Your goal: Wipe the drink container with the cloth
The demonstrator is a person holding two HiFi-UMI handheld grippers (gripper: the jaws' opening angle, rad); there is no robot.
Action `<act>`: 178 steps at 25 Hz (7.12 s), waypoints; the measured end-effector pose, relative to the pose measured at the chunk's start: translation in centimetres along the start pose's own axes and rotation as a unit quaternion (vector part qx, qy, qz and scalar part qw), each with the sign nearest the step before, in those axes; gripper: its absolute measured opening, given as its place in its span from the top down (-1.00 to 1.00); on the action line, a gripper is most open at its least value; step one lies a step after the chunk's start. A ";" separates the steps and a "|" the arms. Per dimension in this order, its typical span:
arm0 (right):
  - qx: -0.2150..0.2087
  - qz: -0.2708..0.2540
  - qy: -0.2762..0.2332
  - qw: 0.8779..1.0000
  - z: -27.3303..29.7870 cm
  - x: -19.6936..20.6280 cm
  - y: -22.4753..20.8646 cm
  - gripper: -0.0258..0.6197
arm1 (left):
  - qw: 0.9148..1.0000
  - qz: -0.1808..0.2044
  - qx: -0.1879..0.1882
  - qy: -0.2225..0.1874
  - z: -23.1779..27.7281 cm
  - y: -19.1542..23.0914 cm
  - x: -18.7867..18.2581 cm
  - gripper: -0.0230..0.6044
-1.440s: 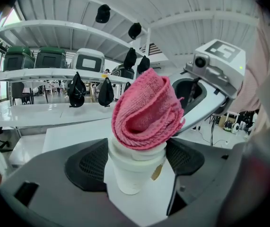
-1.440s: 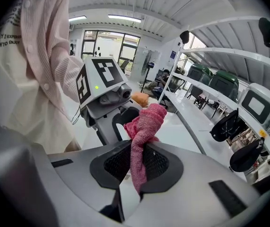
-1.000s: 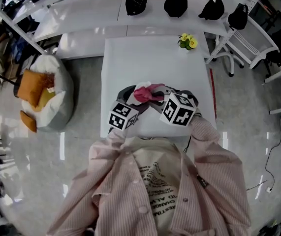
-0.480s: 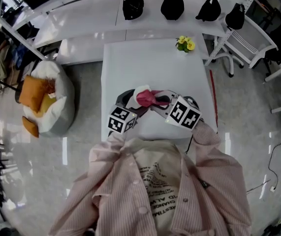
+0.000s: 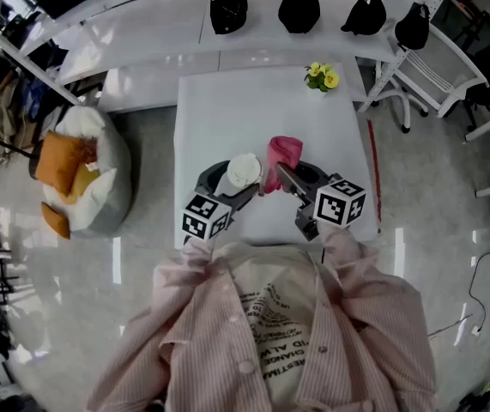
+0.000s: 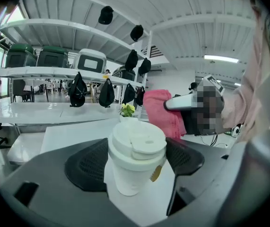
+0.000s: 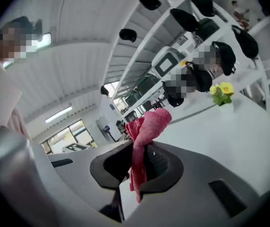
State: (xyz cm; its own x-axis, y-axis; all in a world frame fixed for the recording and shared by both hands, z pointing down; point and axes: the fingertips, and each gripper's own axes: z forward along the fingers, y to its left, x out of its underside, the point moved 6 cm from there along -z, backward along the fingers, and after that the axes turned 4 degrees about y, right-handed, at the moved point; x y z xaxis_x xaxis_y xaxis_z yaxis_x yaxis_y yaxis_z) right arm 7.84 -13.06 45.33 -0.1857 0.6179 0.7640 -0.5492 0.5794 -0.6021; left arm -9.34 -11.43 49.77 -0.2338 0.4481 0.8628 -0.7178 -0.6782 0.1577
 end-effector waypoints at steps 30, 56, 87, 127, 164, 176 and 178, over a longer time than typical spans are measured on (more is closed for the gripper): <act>-0.043 0.310 -0.032 0.949 3.3 5.8 -3.9 0.80 | 0.999 -0.032 -0.006 -0.012 0.2 0.0 0.2 -0.27; -0.016 0.327 0.058 0.943 5.9 9.8 -8.3 0.80 | 0.999 -0.049 -0.009 -0.017 0.3 -0.2 0.7 -0.27; 0.025 0.286 0.127 0.949 6.2 9.7 -10.8 0.80 | 0.997 -0.067 -0.022 -0.033 0.2 -0.3 0.9 -0.27; -0.347 -0.025 0.476 0.808 16.6 -2.3 -3.8 0.80 | 0.997 -0.070 0.002 -0.029 -0.1 0.1 0.7 -0.27; -0.383 0.058 0.622 0.681 20.0 2.4 -5.0 0.80 | 0.997 -0.074 0.005 -0.026 0.0 0.1 0.8 -0.27; -0.367 0.047 0.647 0.667 21.3 5.0 -5.6 0.80 | 0.997 -0.079 0.008 -0.026 0.1 0.1 0.8 -0.27; -0.363 0.046 0.649 0.666 21.5 5.5 -5.8 0.80 | 0.996 -0.079 0.008 -0.026 0.1 0.1 0.8 -0.27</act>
State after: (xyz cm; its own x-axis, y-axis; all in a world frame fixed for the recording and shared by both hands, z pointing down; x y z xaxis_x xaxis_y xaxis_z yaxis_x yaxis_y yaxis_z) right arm -7.55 -24.46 57.99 0.9297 0.3339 0.1553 0.0431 0.3202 -0.9464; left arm -9.55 -11.25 50.49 -0.0839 0.5200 0.8501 -0.7318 -0.6112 0.3016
